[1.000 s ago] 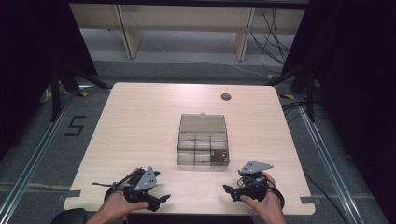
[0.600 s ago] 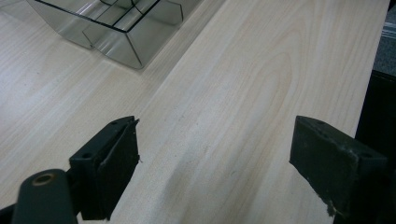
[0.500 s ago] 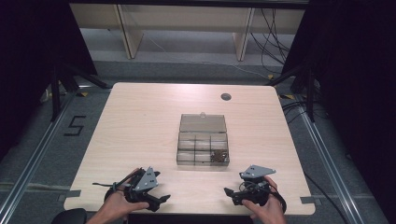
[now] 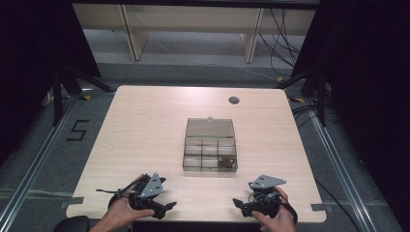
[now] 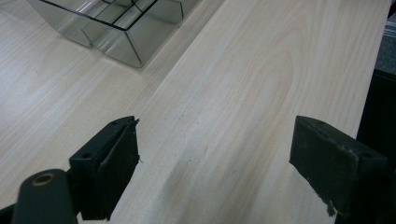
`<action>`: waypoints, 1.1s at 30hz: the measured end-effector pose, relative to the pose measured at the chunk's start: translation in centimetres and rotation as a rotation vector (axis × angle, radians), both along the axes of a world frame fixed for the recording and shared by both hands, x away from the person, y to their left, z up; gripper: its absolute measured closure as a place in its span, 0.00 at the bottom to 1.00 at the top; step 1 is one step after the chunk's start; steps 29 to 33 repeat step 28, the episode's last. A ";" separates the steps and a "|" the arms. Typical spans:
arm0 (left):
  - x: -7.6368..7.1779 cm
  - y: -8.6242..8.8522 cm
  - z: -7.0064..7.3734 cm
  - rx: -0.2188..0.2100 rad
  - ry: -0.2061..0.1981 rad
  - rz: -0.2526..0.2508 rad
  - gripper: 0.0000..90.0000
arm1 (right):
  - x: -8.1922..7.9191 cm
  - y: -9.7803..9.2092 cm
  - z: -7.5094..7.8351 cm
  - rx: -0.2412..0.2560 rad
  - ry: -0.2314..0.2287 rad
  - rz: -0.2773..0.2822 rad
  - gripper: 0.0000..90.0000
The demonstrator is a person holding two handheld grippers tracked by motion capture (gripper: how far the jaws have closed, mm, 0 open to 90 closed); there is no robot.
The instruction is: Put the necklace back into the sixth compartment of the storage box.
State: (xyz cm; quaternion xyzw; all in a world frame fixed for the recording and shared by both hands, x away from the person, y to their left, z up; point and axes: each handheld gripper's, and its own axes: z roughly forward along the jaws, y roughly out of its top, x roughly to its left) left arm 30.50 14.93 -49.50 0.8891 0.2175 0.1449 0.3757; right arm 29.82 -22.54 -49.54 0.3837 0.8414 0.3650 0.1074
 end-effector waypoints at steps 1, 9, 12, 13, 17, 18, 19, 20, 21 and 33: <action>-0.1 0.0 0.0 -0.010 0.004 -0.002 0.17 | -0.1 0.0 0.0 -0.006 0.004 0.003 0.19; 0.0 0.0 0.0 -0.012 0.010 -0.010 0.17 | -0.5 -0.2 -0.1 0.001 0.004 0.016 0.19; 0.0 0.0 0.0 -0.013 0.005 -0.005 0.17 | -0.6 -0.2 -0.2 0.001 -0.006 0.006 0.19; -0.1 0.0 0.0 -0.007 0.002 -0.005 0.17 | -0.6 -0.2 -0.3 0.001 -0.008 0.013 0.19; 0.0 0.0 0.0 0.000 -0.001 -0.003 0.17 | -0.6 -0.1 -0.2 0.003 0.003 0.023 0.19; 0.0 0.0 0.0 -0.007 0.003 -0.006 0.17 | -0.6 -0.1 -0.2 0.002 0.002 0.026 0.19; -0.1 0.0 0.0 -0.009 0.003 -0.006 0.17 | -0.5 -0.2 -0.3 -0.002 0.002 0.026 0.19; -0.1 -0.1 0.0 -0.011 0.004 -0.009 0.17 | -0.4 -0.2 -0.4 -0.008 -0.010 0.032 0.19; 0.0 0.0 0.1 -0.011 0.010 -0.012 0.17 | -0.4 -0.2 -0.4 -0.009 -0.011 0.030 0.19; 0.1 0.0 0.1 0.010 -0.016 -0.024 0.17 | -0.5 -0.2 -0.3 0.000 -0.018 0.016 0.19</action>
